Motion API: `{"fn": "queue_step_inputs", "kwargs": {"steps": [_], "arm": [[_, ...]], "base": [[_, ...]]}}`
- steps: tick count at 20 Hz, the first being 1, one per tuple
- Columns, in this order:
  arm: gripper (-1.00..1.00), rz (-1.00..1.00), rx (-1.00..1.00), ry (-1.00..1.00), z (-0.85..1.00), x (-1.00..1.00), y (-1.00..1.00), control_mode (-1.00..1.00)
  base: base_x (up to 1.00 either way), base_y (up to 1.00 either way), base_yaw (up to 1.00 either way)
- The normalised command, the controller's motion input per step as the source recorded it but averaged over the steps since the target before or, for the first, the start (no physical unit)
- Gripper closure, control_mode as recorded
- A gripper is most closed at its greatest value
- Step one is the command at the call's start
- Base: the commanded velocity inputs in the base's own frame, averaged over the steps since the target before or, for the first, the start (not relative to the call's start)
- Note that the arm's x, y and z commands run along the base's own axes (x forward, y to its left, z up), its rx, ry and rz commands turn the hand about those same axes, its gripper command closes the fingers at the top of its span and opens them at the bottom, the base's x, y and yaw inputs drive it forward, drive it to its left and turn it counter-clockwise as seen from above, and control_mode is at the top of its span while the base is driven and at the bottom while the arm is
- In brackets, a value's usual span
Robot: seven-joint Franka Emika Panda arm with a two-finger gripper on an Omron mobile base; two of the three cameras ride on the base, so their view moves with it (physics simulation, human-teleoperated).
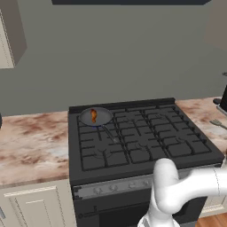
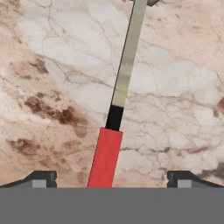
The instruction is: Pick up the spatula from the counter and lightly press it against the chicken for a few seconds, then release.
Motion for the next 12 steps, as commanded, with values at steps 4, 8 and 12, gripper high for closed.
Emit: {"fn": "queue_step_inputs", "kwargs": {"steps": [4, 8, 12], "arm": [[-1.00, 0.05, 0.02, 0.05, -0.25, 0.12, -0.22, -1.00], [1.00, 0.05, 0.01, 0.10, -0.24, 0.04, -0.02, -1.00], [1.00, 0.06, 0.05, 0.05, -0.10, -0.08, 0.00, -1.00]], "base": [[0.00, 0.00, 0.00], [0.00, 0.00, 0.00], [0.00, 0.00, 0.00]]}}
